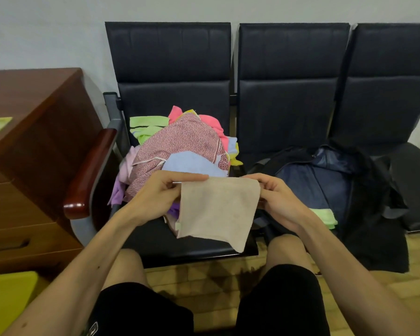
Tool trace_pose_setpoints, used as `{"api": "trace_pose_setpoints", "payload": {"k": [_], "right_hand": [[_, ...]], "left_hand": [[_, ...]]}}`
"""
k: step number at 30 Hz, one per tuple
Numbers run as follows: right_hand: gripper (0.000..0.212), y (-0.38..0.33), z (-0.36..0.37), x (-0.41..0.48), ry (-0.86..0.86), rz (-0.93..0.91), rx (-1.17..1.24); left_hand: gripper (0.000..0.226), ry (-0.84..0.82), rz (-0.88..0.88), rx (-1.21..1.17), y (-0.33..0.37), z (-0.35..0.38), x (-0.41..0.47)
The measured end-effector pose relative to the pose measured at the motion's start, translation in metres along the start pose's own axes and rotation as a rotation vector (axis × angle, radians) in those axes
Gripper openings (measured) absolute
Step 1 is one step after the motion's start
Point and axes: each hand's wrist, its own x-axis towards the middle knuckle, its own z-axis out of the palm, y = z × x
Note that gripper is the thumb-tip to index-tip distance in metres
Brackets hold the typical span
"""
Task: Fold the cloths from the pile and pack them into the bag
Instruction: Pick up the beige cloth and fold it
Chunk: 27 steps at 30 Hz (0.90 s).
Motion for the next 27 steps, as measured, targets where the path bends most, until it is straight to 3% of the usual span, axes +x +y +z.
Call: {"api": "trace_pose_setpoints", "payload": {"k": [6, 9, 13, 17, 20, 22, 24, 25, 27], "right_hand": [[0.025, 0.003, 0.003, -0.004, -0.004, 0.045, 0.078], [0.030, 0.008, 0.013, -0.006, 0.036, 0.083, 0.270], [0.068, 0.022, 0.029, -0.017, -0.107, 0.270, 0.689], [0.052, 0.031, 0.045, -0.023, -0.032, 0.279, 0.318], [0.046, 0.029, 0.046, -0.024, 0.001, 0.250, 0.329], [0.044, 0.024, 0.044, -0.023, 0.019, 0.244, 0.357], [0.043, 0.021, 0.044, -0.023, 0.025, 0.248, 0.367], [0.042, 0.020, 0.043, -0.022, 0.032, 0.251, 0.378], [0.039, 0.018, 0.043, -0.023, 0.060, 0.248, 0.386]], "left_hand": [[0.034, 0.103, -0.081, -0.134, 0.007, 0.010, -0.004], [0.044, 0.152, -0.112, -0.195, 0.006, 0.015, -0.004], [0.057, 0.225, -0.104, -0.225, -0.001, 0.019, -0.003], [0.055, 0.257, -0.153, -0.113, -0.016, 0.018, -0.006], [0.053, 0.323, -0.172, -0.133, -0.021, 0.022, -0.008], [0.044, 0.391, -0.227, -0.301, -0.021, 0.027, -0.007], [0.033, 0.390, -0.355, -0.626, -0.019, 0.030, -0.008], [0.030, 0.336, -0.416, -0.807, -0.016, 0.031, -0.009], [0.046, 0.203, -0.510, -1.035, -0.014, 0.032, -0.014]]}}
